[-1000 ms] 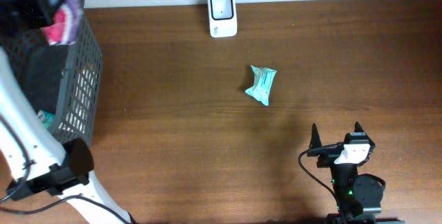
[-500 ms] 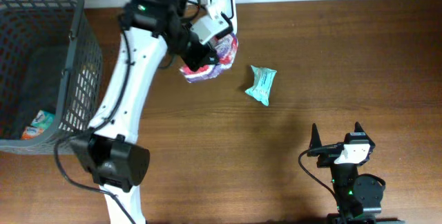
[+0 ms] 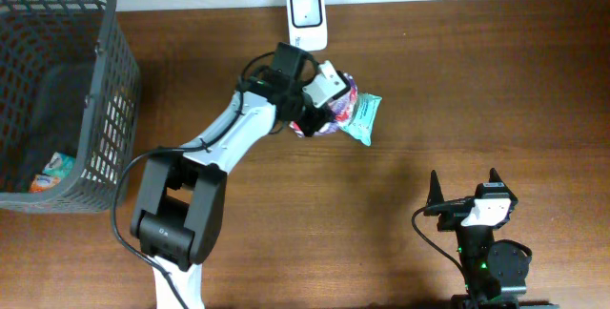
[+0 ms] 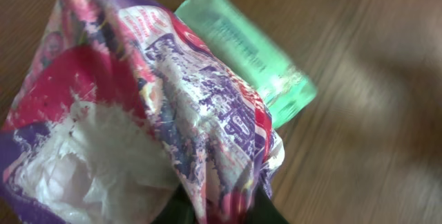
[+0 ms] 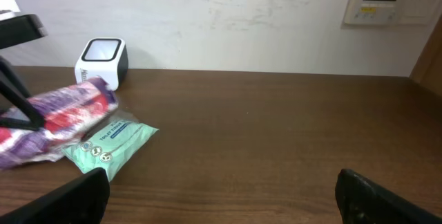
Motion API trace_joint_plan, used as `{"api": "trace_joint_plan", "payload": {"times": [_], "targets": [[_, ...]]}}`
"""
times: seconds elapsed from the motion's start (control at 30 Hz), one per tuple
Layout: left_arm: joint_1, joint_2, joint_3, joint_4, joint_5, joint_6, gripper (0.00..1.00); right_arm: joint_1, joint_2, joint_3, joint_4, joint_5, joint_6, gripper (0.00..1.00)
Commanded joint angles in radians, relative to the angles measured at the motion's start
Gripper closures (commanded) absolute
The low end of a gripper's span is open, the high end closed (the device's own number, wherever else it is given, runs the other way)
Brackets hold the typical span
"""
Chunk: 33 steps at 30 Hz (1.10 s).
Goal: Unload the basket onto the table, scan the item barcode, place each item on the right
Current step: 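Place the red-purple pack with the left gripper beside the wipes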
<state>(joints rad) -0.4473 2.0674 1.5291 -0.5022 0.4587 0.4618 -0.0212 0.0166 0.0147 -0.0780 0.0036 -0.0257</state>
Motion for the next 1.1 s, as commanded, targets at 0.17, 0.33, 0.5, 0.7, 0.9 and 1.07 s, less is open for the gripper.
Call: {"api": "trace_joint_plan", "payload": {"times": [0.17, 0.33, 0.5, 0.7, 0.9, 1.07], "targets": [[-0.078, -0.027, 0.031, 0.082, 0.014, -0.231, 0.51, -0.005, -0.005, -0.009, -0.003, 0.008, 0.004, 0.01], [0.006, -0.134, 0.037, 0.032, -0.074, -0.230, 0.32, -0.005, -0.005, -0.009, -0.003, 0.008, 0.004, 0.01], [0.071, -0.210, 0.037, 0.000, -0.073, -0.230, 0.25, -0.005, -0.005, -0.009, -0.003, 0.008, 0.004, 0.01], [-0.075, -0.035, 0.037, 0.174, 0.032, -0.367, 0.75, -0.005, -0.005, -0.009, -0.003, 0.008, 0.004, 0.01], [-0.150, 0.076, 0.037, 0.194, -0.238, -0.364, 0.83, -0.005, -0.005, -0.009, -0.003, 0.008, 0.004, 0.01], [-0.148, 0.019, 0.058, 0.195, -0.403, -0.364, 0.82, -0.005, -0.005, -0.009, -0.003, 0.008, 0.004, 0.01]]}}
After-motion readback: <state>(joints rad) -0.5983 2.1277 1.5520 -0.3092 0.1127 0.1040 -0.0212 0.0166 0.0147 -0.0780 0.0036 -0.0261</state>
